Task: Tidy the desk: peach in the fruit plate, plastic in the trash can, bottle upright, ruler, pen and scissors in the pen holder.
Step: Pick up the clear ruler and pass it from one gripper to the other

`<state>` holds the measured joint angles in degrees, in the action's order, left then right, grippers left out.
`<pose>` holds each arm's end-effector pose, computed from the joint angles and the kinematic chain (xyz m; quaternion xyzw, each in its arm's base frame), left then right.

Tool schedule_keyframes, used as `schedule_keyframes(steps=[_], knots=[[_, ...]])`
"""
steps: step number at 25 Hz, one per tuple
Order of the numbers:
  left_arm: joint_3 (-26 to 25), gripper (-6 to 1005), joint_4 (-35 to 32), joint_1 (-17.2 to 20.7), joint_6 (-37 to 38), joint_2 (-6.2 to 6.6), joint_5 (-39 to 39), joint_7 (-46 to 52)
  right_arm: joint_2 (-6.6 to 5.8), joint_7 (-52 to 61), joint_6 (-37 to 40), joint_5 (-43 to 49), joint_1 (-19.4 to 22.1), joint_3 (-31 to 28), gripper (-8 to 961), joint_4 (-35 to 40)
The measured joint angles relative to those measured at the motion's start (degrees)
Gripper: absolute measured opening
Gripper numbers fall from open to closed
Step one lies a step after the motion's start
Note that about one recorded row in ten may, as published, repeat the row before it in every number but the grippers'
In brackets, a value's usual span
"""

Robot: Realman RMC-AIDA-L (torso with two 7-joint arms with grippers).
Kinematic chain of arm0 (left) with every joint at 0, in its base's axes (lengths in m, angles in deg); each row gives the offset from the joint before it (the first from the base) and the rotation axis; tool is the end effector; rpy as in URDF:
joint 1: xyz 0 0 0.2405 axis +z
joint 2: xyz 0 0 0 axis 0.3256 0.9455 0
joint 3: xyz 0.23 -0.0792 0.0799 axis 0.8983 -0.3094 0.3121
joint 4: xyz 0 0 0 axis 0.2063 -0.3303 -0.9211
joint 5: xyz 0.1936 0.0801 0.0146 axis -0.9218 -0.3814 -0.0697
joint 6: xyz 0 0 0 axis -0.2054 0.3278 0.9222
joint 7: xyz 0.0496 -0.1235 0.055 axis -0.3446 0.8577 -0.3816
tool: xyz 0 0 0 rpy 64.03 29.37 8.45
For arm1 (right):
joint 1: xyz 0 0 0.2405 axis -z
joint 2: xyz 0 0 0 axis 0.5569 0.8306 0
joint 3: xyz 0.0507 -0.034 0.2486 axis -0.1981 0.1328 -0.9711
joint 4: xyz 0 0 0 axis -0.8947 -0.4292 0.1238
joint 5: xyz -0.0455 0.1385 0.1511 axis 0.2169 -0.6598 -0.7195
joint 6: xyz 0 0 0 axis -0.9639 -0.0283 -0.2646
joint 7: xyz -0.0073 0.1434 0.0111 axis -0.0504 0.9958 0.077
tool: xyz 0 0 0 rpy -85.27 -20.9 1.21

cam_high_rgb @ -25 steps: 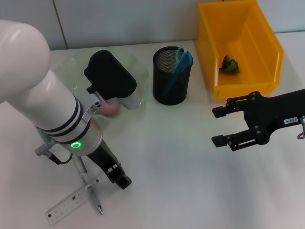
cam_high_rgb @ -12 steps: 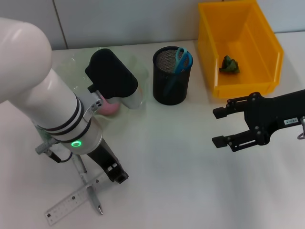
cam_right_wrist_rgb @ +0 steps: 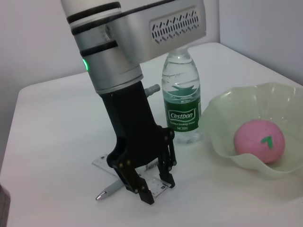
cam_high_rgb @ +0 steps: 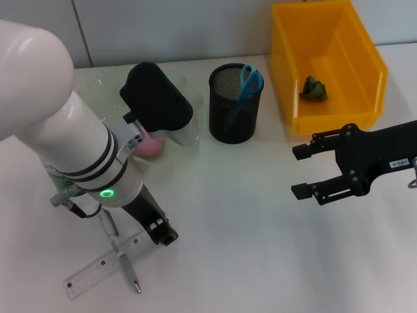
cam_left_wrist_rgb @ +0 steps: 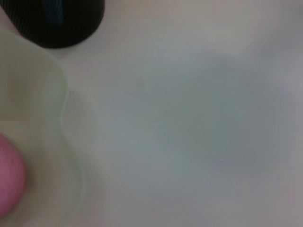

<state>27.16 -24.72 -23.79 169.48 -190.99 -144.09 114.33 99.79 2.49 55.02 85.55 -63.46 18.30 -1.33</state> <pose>-0.1449 0.3380 -0.0839 -0.9422 -0.1959 0.2508 0.1047 0.2450 0.3317 0.0516 -0.9817 0.1263 0.1214 0.0749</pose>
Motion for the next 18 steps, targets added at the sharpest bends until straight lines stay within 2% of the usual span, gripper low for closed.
schedule_keyframes(steps=[5,6,9,10,13,18], knots=[[-0.53,396,-0.55,-0.09,0.65,0.00,0.00,0.34,-0.24,0.51,0.08,0.03,0.08,-0.05,774,0.01],[-2.89,396,-3.18,0.25,2.44,0.05,0.39,0.58,-0.29,0.61,0.09,0.04,0.20,-0.08,774,0.01],[-5.66,396,-5.16,0.47,4.48,0.14,1.16,0.64,-0.53,0.97,0.13,0.09,0.71,-0.20,775,0.00],[-9.21,396,-7.42,0.63,7.01,0.23,2.72,0.68,-0.69,1.22,0.15,0.10,1.01,-0.24,775,-0.02],[-12.67,396,-9.95,0.94,9.06,0.39,5.44,0.68,-1.11,2.03,0.18,0.10,1.78,-0.65,775,-0.25],[-19.49,397,-11.52,1.41,10.33,0.53,12.64,-0.78,-1.28,2.40,-0.29,0.21,2.96,-2.32,774,-0.84]])
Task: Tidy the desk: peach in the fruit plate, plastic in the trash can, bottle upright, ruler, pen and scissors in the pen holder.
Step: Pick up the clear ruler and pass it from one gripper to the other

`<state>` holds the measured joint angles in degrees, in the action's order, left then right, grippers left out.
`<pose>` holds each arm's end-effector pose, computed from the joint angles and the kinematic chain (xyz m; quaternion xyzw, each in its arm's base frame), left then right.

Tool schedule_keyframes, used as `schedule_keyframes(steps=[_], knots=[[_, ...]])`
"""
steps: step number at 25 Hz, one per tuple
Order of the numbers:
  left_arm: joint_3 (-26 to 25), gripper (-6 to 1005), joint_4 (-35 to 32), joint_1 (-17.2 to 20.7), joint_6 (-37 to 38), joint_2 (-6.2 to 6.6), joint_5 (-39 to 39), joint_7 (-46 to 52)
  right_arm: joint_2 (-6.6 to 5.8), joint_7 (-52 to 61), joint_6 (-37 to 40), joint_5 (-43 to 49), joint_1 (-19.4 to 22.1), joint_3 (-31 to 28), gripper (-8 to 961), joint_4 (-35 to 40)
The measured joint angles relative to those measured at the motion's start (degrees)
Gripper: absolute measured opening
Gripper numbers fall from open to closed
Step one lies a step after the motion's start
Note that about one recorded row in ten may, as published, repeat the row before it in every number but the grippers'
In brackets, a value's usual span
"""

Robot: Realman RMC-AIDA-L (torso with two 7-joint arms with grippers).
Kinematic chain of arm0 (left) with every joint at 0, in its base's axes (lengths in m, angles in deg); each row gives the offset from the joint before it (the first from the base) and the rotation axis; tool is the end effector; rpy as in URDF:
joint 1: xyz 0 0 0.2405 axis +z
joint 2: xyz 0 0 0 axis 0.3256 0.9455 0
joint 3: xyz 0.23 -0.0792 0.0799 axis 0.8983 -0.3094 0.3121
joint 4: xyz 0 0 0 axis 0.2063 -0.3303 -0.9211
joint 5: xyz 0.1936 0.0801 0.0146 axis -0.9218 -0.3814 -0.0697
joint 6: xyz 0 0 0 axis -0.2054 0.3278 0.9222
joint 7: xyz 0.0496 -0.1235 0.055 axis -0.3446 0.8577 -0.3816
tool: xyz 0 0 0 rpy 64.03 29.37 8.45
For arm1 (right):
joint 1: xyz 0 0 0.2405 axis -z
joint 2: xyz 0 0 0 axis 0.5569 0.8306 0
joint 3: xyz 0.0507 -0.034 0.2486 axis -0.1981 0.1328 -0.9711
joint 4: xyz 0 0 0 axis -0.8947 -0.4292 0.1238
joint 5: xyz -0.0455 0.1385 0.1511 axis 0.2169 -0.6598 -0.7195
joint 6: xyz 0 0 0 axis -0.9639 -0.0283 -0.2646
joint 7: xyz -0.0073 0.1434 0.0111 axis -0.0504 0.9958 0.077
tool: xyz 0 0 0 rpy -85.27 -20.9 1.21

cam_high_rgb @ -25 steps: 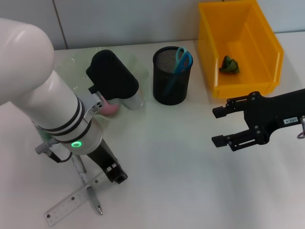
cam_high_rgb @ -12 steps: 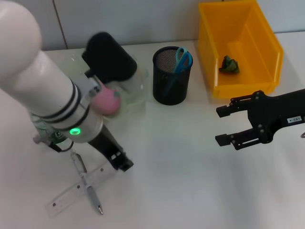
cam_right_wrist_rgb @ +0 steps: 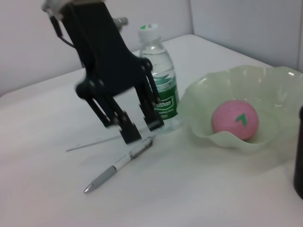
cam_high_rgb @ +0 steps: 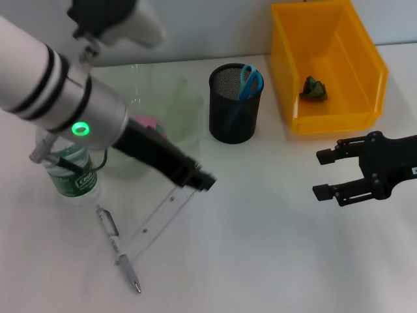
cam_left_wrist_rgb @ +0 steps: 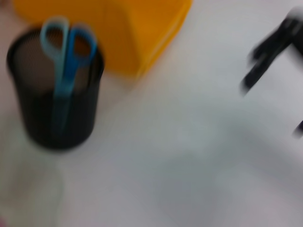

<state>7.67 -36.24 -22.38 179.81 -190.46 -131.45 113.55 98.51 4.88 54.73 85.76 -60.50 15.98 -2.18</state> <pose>-0.0948 0.3467 -0.0212 -0.9584 -0.2645 0.0789 0.0726 0.2698 0.3215 0.0641 -0.9706 0.1834 0.1225 0.0959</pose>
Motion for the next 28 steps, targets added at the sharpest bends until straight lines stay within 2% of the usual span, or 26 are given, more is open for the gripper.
schedule_keyframes(steps=[4,7,8,13,21,22,28], knots=[[-5.69,397,0.84,-0.05,0.20,0.10,8.12,-2.40,-0.35,0.83,0.44,0.56,0.46,-2.31,774,-0.56],[-7.50,397,1.21,0.03,0.15,0.10,11.97,-3.48,-0.35,0.87,0.47,0.57,0.75,-3.22,774,-0.61],[-9.10,397,2.15,0.29,-0.13,0.08,16.51,-5.23,-0.35,0.89,0.47,0.58,0.82,-3.51,774,-0.63],[-9.88,396,2.89,1.13,-1.41,0.01,23.69,-9.13,-0.51,1.34,0.47,0.64,1.07,-3.97,773,-0.66],[-9.50,396,3.74,5.86,-5.23,-0.12,37.47,-20.16,-0.68,1.63,0.15,0.71,1.64,-3.94,773,-0.65],[-9.36,396,5.68,6.93,-6.29,-0.19,42.04,-24.21,-0.74,1.76,0.14,0.83,1.67,-3.94,773,-0.65],[-8.80,396,14.12,9.88,-8.41,-0.31,56.32,-38.74,-1.12,2.07,0.12,1.29,1.60,-4.00,772,-0.65]])
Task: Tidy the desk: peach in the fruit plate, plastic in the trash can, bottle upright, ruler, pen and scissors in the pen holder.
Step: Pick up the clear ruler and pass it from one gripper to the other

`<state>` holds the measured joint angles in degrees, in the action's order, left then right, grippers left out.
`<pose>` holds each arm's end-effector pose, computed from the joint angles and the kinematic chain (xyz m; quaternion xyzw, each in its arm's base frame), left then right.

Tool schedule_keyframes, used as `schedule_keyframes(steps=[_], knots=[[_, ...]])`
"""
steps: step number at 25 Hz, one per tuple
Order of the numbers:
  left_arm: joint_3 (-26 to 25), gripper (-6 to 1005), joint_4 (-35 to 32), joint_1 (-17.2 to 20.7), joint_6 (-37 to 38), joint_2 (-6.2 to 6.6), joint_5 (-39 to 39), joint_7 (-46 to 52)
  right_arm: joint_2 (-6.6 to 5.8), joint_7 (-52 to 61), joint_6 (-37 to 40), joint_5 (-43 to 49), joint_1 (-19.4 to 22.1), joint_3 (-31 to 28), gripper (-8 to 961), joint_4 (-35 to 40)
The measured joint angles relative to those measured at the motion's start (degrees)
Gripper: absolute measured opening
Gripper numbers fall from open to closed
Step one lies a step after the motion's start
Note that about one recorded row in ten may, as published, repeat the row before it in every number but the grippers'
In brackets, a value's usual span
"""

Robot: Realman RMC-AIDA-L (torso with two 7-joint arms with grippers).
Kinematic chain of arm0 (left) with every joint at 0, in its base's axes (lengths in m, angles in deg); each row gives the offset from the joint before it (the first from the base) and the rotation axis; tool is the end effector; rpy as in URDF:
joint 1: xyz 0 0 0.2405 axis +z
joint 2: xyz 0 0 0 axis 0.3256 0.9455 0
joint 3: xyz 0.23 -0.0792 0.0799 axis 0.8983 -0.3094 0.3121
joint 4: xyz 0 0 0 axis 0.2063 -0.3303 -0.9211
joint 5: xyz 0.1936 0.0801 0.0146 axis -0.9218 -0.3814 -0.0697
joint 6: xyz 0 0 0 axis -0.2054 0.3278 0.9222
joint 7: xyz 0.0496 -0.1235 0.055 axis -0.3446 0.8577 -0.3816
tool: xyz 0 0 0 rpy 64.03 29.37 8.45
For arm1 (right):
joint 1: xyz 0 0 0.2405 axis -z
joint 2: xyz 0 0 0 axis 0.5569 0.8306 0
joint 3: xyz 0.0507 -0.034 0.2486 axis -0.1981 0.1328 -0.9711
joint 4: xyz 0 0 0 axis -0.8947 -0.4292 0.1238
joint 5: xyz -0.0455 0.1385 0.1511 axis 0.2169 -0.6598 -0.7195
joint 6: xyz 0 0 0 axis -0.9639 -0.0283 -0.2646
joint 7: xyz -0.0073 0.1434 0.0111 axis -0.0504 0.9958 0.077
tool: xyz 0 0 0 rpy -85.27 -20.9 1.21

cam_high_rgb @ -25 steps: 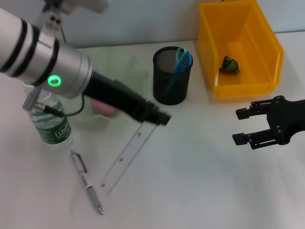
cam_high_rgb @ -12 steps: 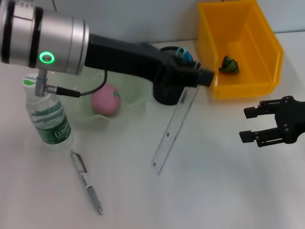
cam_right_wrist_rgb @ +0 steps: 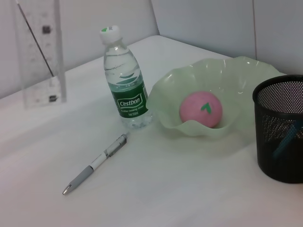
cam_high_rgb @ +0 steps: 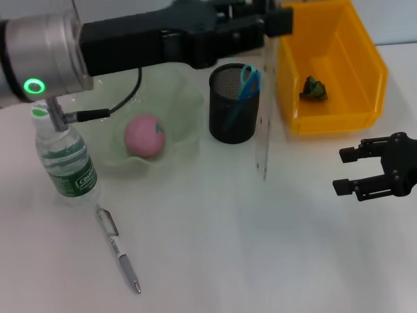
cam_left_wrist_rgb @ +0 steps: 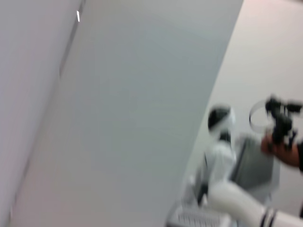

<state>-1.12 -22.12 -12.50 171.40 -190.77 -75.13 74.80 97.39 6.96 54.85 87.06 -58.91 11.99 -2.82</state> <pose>-0.0764 0.3419 0.0207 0.8988 0.1702 0.4037 0.0184 0.2889 0.3155 0.0797 -0.9574 0.2301 0.1249 0.1215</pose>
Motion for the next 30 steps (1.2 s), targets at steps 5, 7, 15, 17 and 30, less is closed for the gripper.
schedule_keyframes(steps=[5,7,15,17,30], knots=[[0.93,396,5.22,0.92,-0.58,-0.05,7.31,-7.34,-0.26,0.10,0.27,0.78,-0.27,-0.02,772,0.00],[2.23,396,12.39,1.26,-0.62,-0.10,15.25,-15.75,-0.30,0.14,0.29,0.91,-0.39,0.00,772,0.00],[12.39,396,22.67,2.17,-0.86,-0.13,33.32,-36.48,-0.29,0.97,0.37,2.75,-1.75,0.39,771,0.00],[16.26,396,24.40,2.51,-1.25,-0.13,38.41,-41.52,-0.19,1.05,0.40,2.88,-2.00,0.45,771,0.00],[42.82,397,26.63,6.34,-9.24,-0.20,70.25,-69.14,2.83,-3.84,0.45,-2.30,-1.50,-0.12,770,0.05]])
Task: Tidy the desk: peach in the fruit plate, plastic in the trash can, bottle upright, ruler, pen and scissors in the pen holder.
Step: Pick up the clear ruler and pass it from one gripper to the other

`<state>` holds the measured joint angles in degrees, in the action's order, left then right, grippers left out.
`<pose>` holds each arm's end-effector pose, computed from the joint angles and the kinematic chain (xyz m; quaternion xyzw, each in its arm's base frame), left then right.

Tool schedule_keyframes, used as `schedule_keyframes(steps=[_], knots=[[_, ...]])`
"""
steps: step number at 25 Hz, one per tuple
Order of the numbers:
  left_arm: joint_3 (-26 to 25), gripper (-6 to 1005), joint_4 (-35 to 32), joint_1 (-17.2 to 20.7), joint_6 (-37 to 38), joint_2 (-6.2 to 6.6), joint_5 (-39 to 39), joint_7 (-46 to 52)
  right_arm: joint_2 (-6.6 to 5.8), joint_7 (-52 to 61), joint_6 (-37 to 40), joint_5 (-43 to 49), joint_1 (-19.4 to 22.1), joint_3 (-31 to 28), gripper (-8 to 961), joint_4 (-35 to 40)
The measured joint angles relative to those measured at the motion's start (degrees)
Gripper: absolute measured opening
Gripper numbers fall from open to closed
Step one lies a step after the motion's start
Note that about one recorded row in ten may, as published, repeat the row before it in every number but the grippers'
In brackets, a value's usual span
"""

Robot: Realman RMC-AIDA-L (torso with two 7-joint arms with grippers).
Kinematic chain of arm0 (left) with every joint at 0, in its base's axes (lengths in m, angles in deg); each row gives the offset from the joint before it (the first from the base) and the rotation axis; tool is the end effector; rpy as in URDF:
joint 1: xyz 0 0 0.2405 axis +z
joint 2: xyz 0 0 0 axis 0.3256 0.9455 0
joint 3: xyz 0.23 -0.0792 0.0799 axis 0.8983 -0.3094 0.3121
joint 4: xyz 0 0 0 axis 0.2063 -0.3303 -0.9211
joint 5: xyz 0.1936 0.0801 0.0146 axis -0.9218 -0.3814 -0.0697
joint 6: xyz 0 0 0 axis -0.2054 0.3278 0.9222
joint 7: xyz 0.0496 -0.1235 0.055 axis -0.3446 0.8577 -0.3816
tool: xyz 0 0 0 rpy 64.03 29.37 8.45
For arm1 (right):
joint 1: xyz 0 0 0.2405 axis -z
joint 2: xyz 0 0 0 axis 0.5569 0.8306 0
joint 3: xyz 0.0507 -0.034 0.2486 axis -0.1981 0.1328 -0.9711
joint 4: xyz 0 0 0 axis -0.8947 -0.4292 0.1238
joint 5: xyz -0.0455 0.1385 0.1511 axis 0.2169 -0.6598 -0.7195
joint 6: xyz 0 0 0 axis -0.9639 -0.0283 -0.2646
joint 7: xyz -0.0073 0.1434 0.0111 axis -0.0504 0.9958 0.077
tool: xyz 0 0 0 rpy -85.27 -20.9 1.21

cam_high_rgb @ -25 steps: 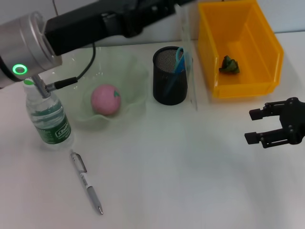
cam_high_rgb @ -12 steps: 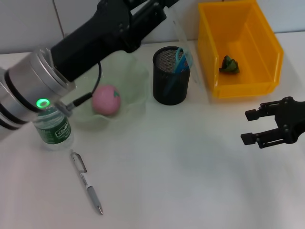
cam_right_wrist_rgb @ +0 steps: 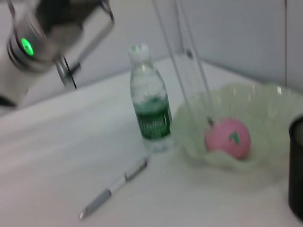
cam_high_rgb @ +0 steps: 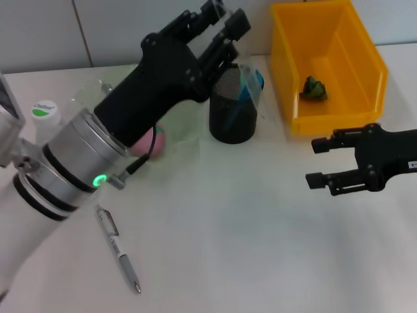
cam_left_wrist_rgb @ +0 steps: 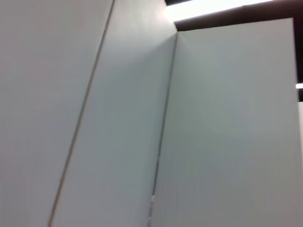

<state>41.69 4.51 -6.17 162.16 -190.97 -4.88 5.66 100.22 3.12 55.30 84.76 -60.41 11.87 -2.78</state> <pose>-0.1350 0.3161 -0.0546 -0.7845 -0.1225 -0.5706 0.2098 0.2677 0.3204 0.0626 -0.9632 0.1837 0.1616 0.1115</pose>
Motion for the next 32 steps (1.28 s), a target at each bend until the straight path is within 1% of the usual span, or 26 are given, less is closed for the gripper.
schedule_keyframes(steps=[1,2,3,4,5,7,8,9,11,12,15,16,17,20,26,32], knots=[[1.67,397,-0.08,0.27,-0.56,0.00,2.36,-1.68,0.56,-1.68,-0.18,-2.29,0.75,-0.28,770,0.12],[3.72,397,-0.20,0.57,-1.23,-0.01,5.63,-4.08,0.56,-1.68,-0.18,-2.29,0.75,-0.28,770,0.12],[3.72,397,-0.20,0.57,-1.23,-0.01,5.63,-4.08,0.92,-2.61,-0.35,-3.15,1.14,-0.66,770,0.30],[6.48,397,-0.27,0.83,-1.82,-0.02,10.01,-7.12,1.38,-3.64,-0.53,-3.83,1.57,-1.28,770,0.54],[10.70,397,-0.41,0.98,-2.34,-0.02,16.85,-12.14,2.03,-4.83,-0.67,-4.14,1.94,-2.41,770,0.84],[13.21,397,-0.63,0.93,-2.73,-0.02,20.65,-14.80,3.37,-7.47,-0.77,-4.40,2.53,-4.92,770,1.24],[13.21,397,-0.63,0.93,-2.73,-0.02,20.65,-14.80,3.93,-9.04,-0.79,-4.74,2.81,-6.14,769,1.31],[16.73,397,-1.44,0.76,-3.82,-0.03,26.23,-19.11,4.44,-10.79,-0.80,-5.21,3.14,-7.11,769,1.22],[18.23,397,-1.98,0.74,-4.35,-0.02,28.91,-21.11,4.95,-15.62,-0.82,-8.54,3.98,-8.05,769,-0.83],[19.50,397,-2.48,0.69,-4.76,-0.02,31.19,-22.83,4.95,-15.62,-0.82,-8.54,3.98,-8.05,769,-0.83],[22.30,397,-3.91,0.46,-5.62,-0.02,36.16,-27.18,4.97,-20.82,-1.10,-12.70,4.32,-8.07,769,-4.50],[22.87,397,-4.40,0.46,-5.95,-0.02,37.45,-28.20,5.00,-24.73,-1.36,-15.45,4.39,-7.98,769,-7.18],[23.48,397,-5.12,0.49,-6.35,-0.02,38.97,-29.53,5.00,-24.73,-1.36,-15.45,4.39,-7.98,769,-7.18],[24.40,397,-6.73,0.86,-7.11,-0.02,41.52,-31.70,5.11,-32.00,-1.76,-20.16,4.12,-7.69,769,-12.05],[26.09,397,-8.58,1.18,-7.76,-0.02,43.69,-33.98,5.34,-42.80,-3.30,-27.13,1.50,-7.20,768,-20.96],[29.13,397,-10.50,1.25,-7.98,-0.02,47.83,-39.35,5.53,-49.79,-3.68,-29.41,-2.05,-7.12,768,-28.15]])
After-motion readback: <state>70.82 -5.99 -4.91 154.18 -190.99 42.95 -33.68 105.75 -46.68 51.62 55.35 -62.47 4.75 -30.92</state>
